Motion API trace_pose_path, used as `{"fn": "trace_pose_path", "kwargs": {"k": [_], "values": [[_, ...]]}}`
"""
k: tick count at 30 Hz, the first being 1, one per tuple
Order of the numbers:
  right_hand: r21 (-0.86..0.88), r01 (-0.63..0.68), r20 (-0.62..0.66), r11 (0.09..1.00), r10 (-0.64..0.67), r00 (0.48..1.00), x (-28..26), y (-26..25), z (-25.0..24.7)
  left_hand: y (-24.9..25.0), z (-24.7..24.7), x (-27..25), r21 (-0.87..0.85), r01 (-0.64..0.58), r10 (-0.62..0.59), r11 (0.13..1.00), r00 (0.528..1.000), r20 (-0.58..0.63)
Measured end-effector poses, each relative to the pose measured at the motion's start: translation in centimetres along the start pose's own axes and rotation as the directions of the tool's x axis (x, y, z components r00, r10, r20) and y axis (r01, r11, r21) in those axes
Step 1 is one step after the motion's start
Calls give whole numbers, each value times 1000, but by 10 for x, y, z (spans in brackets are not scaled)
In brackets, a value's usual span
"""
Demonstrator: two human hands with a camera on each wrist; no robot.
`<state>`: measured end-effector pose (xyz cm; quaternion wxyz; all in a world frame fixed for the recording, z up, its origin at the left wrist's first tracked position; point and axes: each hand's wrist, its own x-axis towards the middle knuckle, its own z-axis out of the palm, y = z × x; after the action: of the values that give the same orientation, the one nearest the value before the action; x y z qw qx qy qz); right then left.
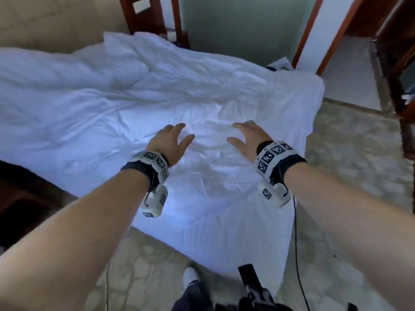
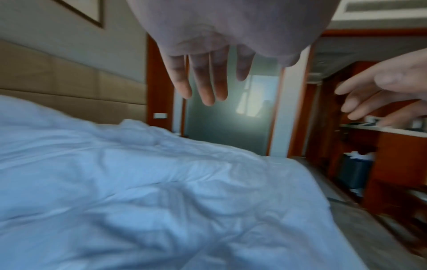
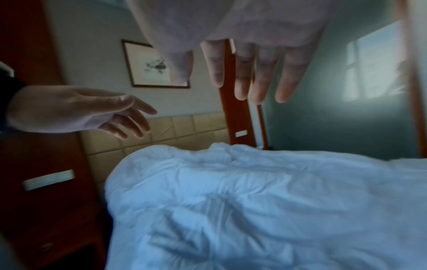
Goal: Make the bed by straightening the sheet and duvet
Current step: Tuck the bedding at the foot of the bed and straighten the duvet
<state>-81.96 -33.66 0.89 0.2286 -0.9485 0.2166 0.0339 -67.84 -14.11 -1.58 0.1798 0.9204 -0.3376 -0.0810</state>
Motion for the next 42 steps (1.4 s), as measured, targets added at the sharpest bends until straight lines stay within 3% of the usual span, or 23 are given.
{"fn": "trace_pose_path", "kwargs": {"k": [2,5,10,15,18,22,27,30,32,37,42], "values": [[-7,96,92,995,-95,991,18,-24,38,-46,6,-23,18,141,-140,990,990,-21],[-9,161,226,987,-155,962,35,-37,104,-98,44,-51,36,255,-256,966,966,24],[-73,173,412,982,-129,902,51,-2,224,-144,161,-65,11,356,-353,935,922,160],[-235,243,495,941,-99,863,72,46,322,-171,264,-43,107,203,-222,973,951,214],[-304,253,477,919,-83,875,96,63,362,-191,308,-21,129,109,-137,986,963,231],[-318,219,439,922,-62,897,127,81,403,-221,356,3,103,133,-157,986,947,279],[-338,205,472,918,-23,881,150,96,445,-241,389,14,122,97,-127,988,955,268],[-344,201,426,917,-38,904,158,101,464,-249,404,16,128,64,-93,990,968,235],[-317,197,344,928,-81,935,162,104,472,-252,413,19,134,60,-87,989,975,206],[-326,230,299,917,-131,945,173,112,480,-254,422,25,176,95,-128,980,974,189],[-362,227,355,904,-92,930,177,108,473,-246,417,27,273,121,-177,954,966,191]]}}
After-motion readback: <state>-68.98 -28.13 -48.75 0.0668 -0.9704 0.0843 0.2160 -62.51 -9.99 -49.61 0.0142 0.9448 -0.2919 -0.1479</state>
